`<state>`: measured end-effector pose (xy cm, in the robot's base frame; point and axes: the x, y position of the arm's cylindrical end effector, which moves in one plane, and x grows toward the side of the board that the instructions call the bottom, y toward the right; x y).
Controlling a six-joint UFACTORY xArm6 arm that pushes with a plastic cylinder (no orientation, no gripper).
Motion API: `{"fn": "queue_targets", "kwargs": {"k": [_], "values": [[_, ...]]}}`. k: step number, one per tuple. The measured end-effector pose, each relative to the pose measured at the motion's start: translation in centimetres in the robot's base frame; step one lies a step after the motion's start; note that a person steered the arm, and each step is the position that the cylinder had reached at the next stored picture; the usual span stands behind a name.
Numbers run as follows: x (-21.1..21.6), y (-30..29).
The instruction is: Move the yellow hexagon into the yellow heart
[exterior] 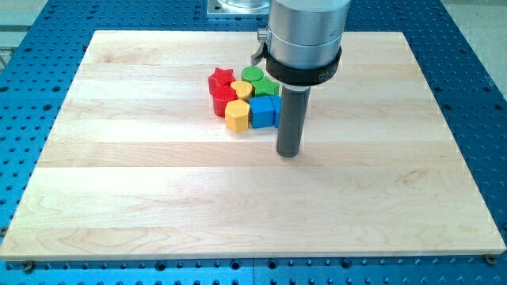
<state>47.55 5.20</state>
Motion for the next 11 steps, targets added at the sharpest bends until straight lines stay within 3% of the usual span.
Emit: {"fn": "queue_targets", "kwargs": {"k": [3, 4, 6, 9, 11], "values": [[1.9, -0.7], [2.4, -3.8], [-3.5, -6.8], [-5.4, -10.6], [-12.4, -13.8]]}}
